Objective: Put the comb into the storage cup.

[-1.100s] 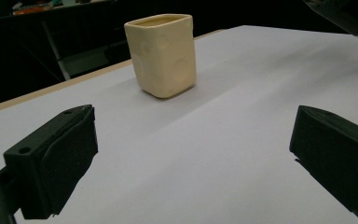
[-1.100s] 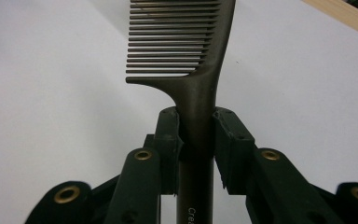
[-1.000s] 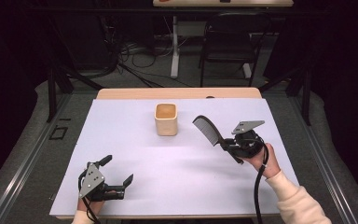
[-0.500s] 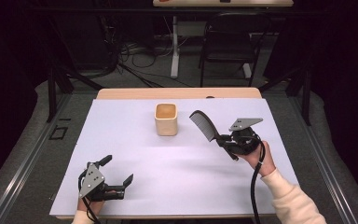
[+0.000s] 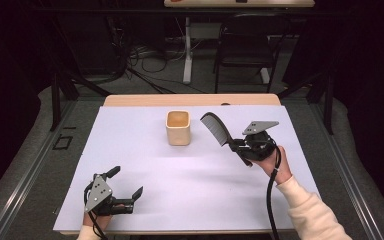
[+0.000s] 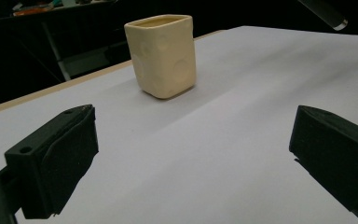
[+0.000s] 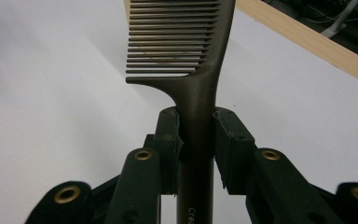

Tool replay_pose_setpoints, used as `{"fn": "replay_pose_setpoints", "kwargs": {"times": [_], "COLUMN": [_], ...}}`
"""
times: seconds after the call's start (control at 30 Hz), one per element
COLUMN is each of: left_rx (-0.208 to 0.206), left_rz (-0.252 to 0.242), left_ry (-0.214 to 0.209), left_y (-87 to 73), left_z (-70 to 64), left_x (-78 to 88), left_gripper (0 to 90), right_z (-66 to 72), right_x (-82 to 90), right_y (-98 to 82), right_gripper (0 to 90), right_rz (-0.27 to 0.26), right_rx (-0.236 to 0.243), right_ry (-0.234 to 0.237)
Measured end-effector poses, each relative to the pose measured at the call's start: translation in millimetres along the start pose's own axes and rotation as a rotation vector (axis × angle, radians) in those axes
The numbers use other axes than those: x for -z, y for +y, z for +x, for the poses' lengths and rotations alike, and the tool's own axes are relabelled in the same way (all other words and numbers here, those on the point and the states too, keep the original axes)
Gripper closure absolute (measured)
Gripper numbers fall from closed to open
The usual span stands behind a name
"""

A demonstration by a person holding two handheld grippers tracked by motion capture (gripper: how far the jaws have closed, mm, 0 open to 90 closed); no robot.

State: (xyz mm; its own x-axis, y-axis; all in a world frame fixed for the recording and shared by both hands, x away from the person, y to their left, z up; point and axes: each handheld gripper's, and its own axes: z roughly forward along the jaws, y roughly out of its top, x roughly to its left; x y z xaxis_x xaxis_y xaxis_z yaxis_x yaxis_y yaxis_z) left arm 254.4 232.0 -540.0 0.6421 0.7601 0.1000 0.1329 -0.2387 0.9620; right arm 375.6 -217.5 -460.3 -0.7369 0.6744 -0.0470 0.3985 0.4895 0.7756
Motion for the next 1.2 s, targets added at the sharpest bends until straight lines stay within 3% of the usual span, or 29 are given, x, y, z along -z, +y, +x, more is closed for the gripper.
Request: {"fn": "replay_pose_setpoints", "kwargs": {"times": [0.47,1.2], "left_rx": [-0.004,0.0], "left_rz": [-0.003,-0.002], "left_ry": [-0.001,-0.003], "left_y": [0.1,0.0], "left_z": [0.1,0.0], "left_x": [0.3,0.0], "left_gripper": [1.0,1.1], "right_z": [0.3,-2.5], "right_x": [-6.6,-17.1], "right_y": [17.3,37.4], "right_gripper": [72.1,72.1], "right_rz": [-0.01,-0.029], "right_rx": [0.017,-0.001], "right_ry": [-0.009,-0.003]}}
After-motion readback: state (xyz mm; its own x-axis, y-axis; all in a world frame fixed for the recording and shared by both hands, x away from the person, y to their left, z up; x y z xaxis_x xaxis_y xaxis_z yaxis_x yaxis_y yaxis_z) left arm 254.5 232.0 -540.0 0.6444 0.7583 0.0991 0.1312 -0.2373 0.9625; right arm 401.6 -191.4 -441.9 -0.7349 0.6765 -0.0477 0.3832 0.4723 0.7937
